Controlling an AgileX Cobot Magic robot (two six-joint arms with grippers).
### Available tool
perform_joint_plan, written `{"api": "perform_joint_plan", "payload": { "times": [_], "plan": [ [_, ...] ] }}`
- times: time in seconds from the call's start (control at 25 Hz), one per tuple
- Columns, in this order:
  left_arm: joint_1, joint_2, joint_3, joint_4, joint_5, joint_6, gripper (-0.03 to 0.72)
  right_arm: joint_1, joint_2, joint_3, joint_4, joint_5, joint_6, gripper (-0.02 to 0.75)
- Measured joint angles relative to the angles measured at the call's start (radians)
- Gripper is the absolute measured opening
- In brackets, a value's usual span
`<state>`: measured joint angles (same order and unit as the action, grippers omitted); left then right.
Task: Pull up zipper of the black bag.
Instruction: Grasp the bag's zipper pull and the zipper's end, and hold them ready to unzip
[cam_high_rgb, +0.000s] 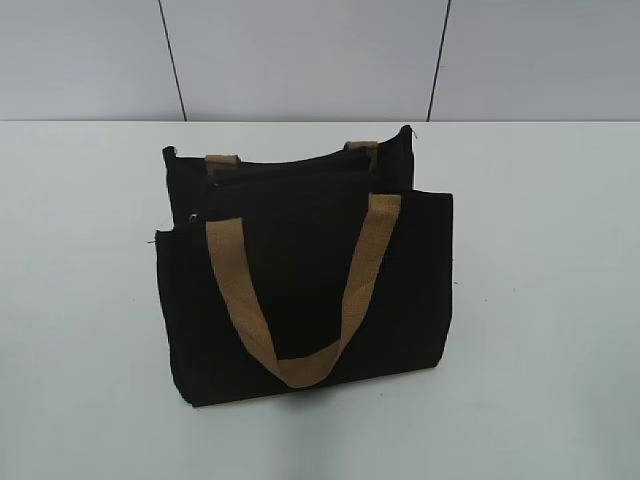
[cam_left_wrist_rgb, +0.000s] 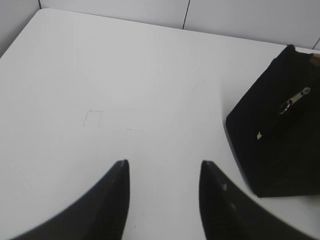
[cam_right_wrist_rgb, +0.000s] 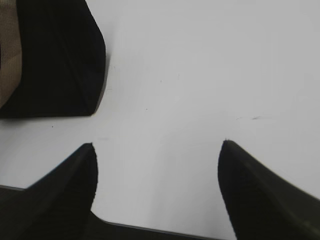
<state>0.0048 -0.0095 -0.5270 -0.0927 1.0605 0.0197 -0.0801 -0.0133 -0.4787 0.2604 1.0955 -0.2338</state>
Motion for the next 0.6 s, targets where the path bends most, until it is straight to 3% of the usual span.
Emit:
{"api": "perform_joint_plan", "payload": {
  "times": [0.6],
  "plan": [
    [0.0,0.0,0.0,0.001,0.0,0.0,0.344,0.023,0.0,0.0,0.026,-0.001,0.0,0.578]
  ]
}}
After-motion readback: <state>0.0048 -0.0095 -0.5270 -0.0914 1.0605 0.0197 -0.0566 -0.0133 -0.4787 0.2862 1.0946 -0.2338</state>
